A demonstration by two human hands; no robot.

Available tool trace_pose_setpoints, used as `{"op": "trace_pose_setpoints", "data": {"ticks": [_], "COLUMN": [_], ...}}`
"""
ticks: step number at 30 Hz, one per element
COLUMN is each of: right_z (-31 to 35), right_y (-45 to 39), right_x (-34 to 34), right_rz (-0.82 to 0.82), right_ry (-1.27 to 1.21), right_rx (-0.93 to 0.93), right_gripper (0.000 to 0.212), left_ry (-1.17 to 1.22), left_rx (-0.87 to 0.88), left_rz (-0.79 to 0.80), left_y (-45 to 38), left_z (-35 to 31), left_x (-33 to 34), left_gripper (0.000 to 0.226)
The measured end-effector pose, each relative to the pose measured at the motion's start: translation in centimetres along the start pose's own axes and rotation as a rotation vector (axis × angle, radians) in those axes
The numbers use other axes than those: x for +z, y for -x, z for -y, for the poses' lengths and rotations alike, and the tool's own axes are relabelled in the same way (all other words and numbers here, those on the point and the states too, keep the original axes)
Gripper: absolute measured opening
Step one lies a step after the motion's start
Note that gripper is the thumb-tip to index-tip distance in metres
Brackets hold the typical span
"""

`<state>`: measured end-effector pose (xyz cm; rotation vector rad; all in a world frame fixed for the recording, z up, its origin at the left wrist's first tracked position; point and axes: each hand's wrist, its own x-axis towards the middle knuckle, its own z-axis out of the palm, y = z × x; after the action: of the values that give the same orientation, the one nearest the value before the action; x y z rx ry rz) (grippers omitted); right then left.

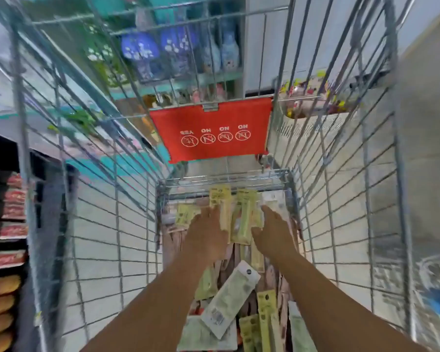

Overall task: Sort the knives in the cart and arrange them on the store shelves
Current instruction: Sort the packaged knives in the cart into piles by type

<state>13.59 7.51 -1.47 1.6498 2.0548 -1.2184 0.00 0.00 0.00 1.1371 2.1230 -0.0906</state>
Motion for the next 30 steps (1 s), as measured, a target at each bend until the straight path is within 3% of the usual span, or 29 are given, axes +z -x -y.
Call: {"op": "trace_pose_setpoints", "data": {"ticks": [7, 11, 15, 18, 24, 28, 30], "right_z": [-0.3, 0.3, 1.2, 1.7, 2.1, 1.3, 1.2], "right_y": [-3.4, -4.6, -5.4, -5.7, -5.4, -5.2, -4.8], "right_x": [3.6, 5.8, 7.5, 7.9, 7.2, 6.5, 5.6], "right_rz": [-0.015, -0.064, -0.169, -0.193, -0.208, -0.304, -0.348], "right_ry": [0.045, 0.06, 0.11, 0.18, 0.006, -0.12, -0.306], "right_rx": [0.021, 0.036, 0.063, 0.078, 0.196, 0.214, 0.212], "right_gripper": [0.065, 0.064, 0.061, 0.074, 0.078, 0.051, 0.04], "left_ry": [-0.028, -0.058, -0.131, -0.18, -0.018, 0.352, 0.465], "left_rx": [-0.05, -0.028, 0.044, 0.079, 0.033, 0.019, 0.058], "left_rz": [-0.008, -0.094, -0.195, -0.198, -0.172, -0.123, -0.108], "left_y": [-4.3, -6.1, -6.9, -7.5, -7.7, -6.3, -5.8], "left_z": [1.6, 2.0, 2.7, 3.4, 4.3, 3.5, 2.6], "left_x": [4.2, 6.2, 7.0, 7.4, 6.0, 4.3, 3.4], "left_gripper": [0.079, 0.088, 0.075, 0.079, 0.084, 0.071, 0.064]}}
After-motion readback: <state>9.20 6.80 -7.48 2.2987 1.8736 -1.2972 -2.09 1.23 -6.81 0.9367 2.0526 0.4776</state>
